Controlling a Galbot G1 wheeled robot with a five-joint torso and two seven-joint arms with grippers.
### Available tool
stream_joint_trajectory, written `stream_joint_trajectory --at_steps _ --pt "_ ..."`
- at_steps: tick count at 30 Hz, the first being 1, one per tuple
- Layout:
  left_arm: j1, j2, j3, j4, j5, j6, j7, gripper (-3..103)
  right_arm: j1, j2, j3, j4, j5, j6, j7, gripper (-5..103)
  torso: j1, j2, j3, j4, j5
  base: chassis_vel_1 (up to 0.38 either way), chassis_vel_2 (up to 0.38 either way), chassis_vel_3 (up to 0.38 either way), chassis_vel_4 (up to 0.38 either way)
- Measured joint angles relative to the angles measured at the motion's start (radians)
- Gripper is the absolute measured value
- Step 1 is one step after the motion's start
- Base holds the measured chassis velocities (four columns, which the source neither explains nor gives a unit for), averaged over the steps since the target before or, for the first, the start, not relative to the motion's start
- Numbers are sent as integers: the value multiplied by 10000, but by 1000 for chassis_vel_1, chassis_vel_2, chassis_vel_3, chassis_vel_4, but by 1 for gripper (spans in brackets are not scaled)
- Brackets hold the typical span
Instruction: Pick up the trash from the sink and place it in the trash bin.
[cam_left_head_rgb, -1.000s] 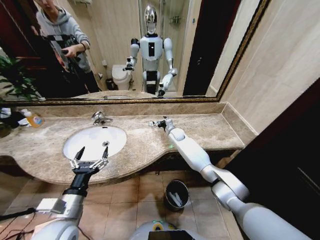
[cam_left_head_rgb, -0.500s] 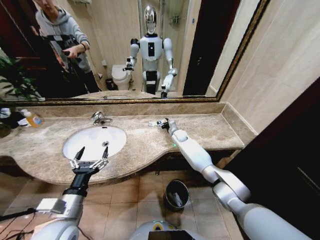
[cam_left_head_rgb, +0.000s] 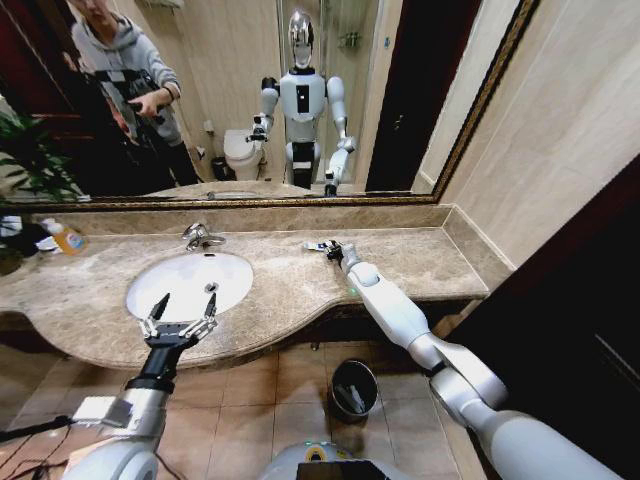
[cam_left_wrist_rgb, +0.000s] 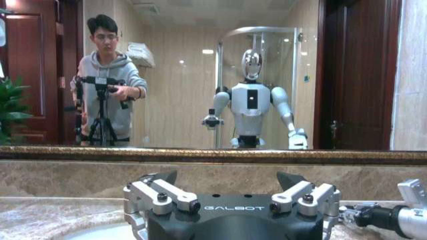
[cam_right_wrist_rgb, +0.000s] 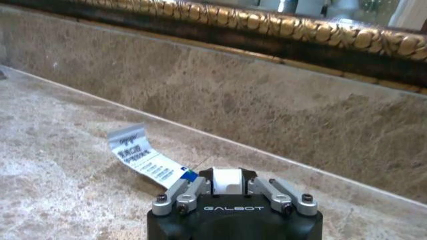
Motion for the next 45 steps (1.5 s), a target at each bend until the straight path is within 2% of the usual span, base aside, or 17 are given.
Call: stream_joint_trajectory --at_steps 9,17,18,20,23,25,28,29,32,34,36,39,41,43,45 --pt "0 0 0 0 0 0 0 100 -237 -534 123 926 60 -17 49 24 0 0 0 0 0 0 0 0 0" --pt "0 0 0 0 0 0 0 100 -1778 -1693 1171 3590 -141 -193 81 24 1 0 0 1 3 0 0 0 0" --pt "0 0 0 0 0 0 0 100 -2431 -2151 1633 4734 77 -354 96 24 0 0 -1 0 3 0 0 0 0" --pt "1 0 0 0 0 0 0 100 -2664 -2289 1825 5142 166 -416 100 24 0 0 -1 -1 2 0 0 0 0" --pt "0 0 0 0 0 0 0 100 -4717 -3321 3125 7509 852 -667 77 24 0 0 -2 0 2 0 0 0 0" --pt "1 0 0 0 0 0 -1 100 -5325 -3583 3412 7961 973 -619 63 24 -1 1 -2 -7 3 0 0 0 0" --pt "1 1 1 0 0 0 5 100 -6114 -3906 3733 8518 1125 -425 37 24 -2 1 -2 -4 5 0 0 0 0" --pt "0 -1 0 0 0 0 -1 100 -6906 -4124 4101 9033 1185 -186 -17 24 -2 1 -2 -1 4 0 0 0 0" --pt "0 -1 0 0 0 0 0 100 -7526 -4164 4395 9445 1206 -84 -38 24 -1 1 -3 0 2 0 0 0 0" --pt "0 0 0 0 0 0 0 100 -8914 -4110 4619 10079 1141 152 -226 24 -1 1 -1 0 2 0 0 0 0" --pt "0 0 0 0 0 0 1 100 -9149 -4092 4621 10143 1079 221 -269 24 -1 0 -2 0 4 0 0 0 0" --pt "0 0 0 -1 0 0 2 100 -10973 -3733 4603 10264 -7 1565 -370 24 -2 1 -2 -1 -1 0 0 0 0" --pt "0 0 0 0 0 0 0 100 -11230 -3618 4605 10205 -272 1827 -360 24 -2 1 -3 0 0 0 0 0 0" --pt "0 -1 0 0 0 0 0 100 -12228 -3137 4601 9992 -1058 2543 -359 24 -2 1 -2 0 -1 0 0 0 0" --pt "0 0 -1 0 0 0 0 100 -12522 -2958 4581 9893 -1253 2713 -360 24 -1 1 -2 -1 -4 0 0 0 0"
